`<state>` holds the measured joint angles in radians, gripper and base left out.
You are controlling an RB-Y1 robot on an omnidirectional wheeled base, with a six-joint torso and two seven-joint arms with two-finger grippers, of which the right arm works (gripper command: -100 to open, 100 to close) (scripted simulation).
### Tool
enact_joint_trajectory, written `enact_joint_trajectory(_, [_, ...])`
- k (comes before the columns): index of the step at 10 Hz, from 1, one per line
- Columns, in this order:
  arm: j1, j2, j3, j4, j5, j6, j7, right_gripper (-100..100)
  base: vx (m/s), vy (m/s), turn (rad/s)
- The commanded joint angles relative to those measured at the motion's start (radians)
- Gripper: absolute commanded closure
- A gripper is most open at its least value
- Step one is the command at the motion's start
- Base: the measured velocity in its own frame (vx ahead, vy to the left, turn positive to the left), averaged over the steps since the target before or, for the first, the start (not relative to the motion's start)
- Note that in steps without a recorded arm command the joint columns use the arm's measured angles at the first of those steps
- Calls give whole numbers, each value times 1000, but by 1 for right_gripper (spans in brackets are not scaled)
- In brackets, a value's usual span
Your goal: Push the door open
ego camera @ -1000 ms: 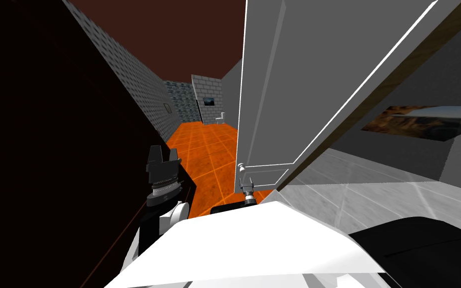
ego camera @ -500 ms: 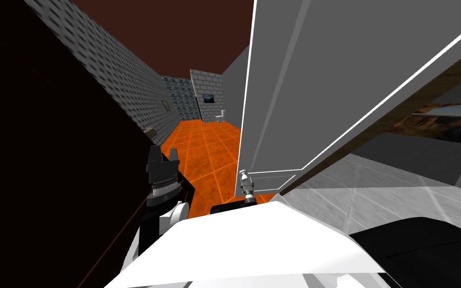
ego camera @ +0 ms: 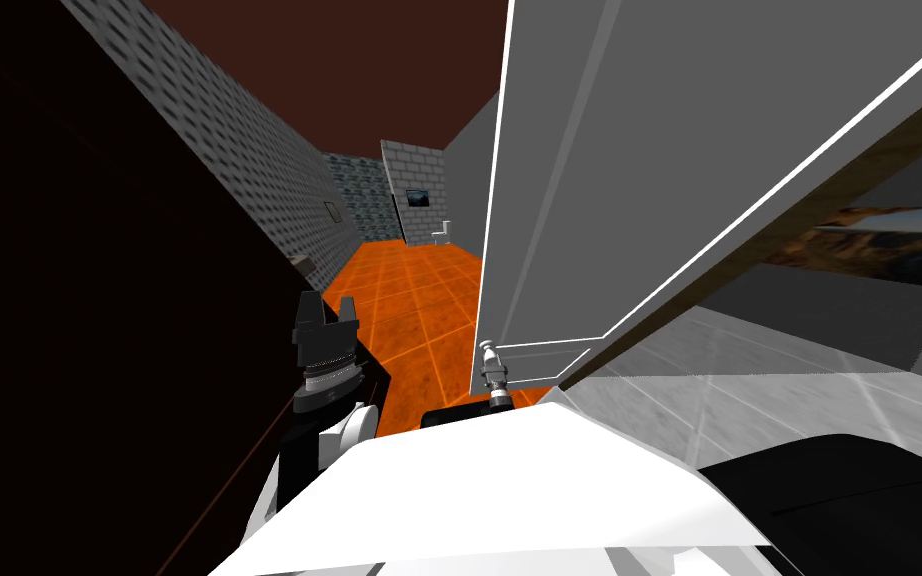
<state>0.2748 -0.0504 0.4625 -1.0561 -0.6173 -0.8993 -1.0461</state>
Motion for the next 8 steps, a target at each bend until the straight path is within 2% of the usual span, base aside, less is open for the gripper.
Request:
enact_joint_trajectory(1, [-2, 1, -1, -4, 0, -5, 0, 100, 0, 0, 0])
enact_joint_trajectory(4, [-4, -6, -21, 3, -11, -3, 4, 100, 151, 33, -31])
enact_joint_trajectory(8, [-12, -11, -60, 7, -30, -9, 12, 100, 207, 15, -30])
